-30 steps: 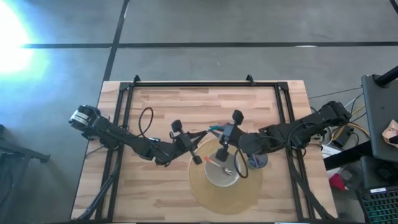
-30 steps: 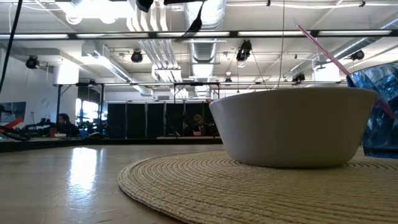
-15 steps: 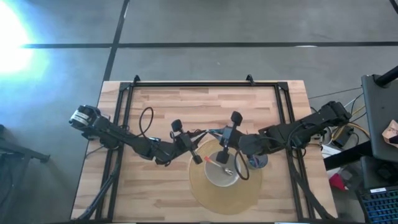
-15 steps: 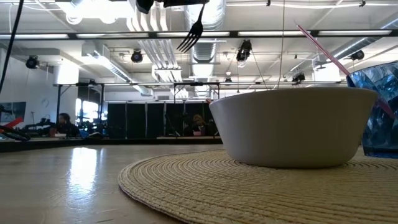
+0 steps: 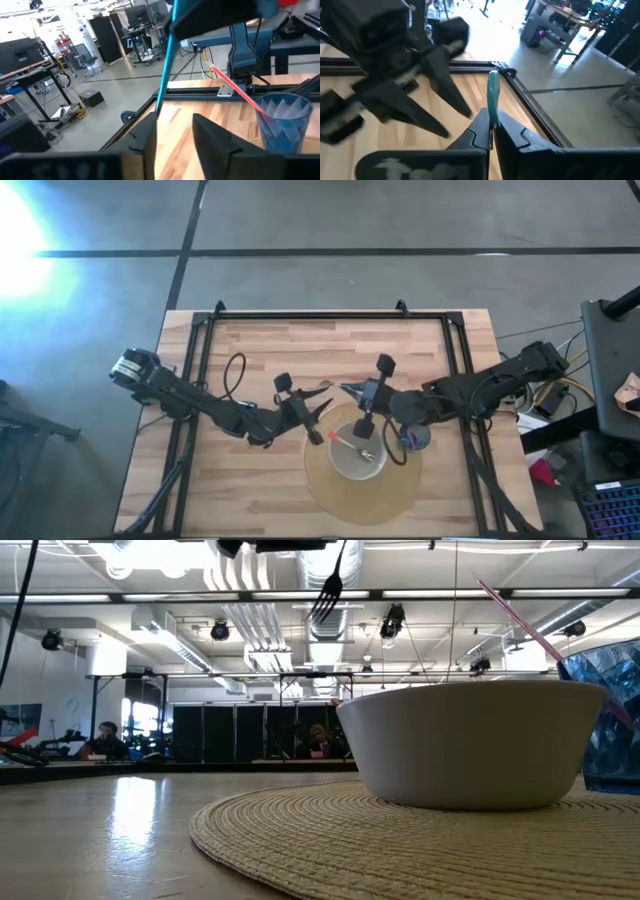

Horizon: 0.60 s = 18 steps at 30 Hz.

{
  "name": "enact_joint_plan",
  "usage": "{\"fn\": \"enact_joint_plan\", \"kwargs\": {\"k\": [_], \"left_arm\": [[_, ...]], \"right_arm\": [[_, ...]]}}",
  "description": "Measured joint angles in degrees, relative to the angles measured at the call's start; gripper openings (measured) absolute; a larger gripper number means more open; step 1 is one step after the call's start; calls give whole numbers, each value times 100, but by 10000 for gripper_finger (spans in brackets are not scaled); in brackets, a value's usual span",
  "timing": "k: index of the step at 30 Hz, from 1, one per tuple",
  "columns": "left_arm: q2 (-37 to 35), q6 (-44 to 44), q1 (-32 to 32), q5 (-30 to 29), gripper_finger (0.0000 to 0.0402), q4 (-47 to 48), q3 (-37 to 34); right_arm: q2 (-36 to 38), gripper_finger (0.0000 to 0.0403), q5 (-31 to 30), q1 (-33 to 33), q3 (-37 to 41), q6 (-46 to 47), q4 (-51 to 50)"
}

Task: Pick & Place Utensil
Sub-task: Put the blue fork into the gray bowl

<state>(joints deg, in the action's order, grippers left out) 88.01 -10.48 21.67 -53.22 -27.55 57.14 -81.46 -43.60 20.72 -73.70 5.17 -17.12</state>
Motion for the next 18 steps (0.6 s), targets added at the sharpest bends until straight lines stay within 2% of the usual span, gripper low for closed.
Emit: {"fn": "enact_joint_plan", "kwargs": {"k": [7,14,18], "left_arm": [[-480,199,35,3,166,867,0],[-970,792,37,31,167,2042,-22],[-1237,1310,35,275,166,2625,-20]], "right_arm": [[457,8,178,-27,-371,133,-958],[892,8,1152,-328,-789,128,-1532],[1046,8,1885,-732,-1122,240,-2068]]}}
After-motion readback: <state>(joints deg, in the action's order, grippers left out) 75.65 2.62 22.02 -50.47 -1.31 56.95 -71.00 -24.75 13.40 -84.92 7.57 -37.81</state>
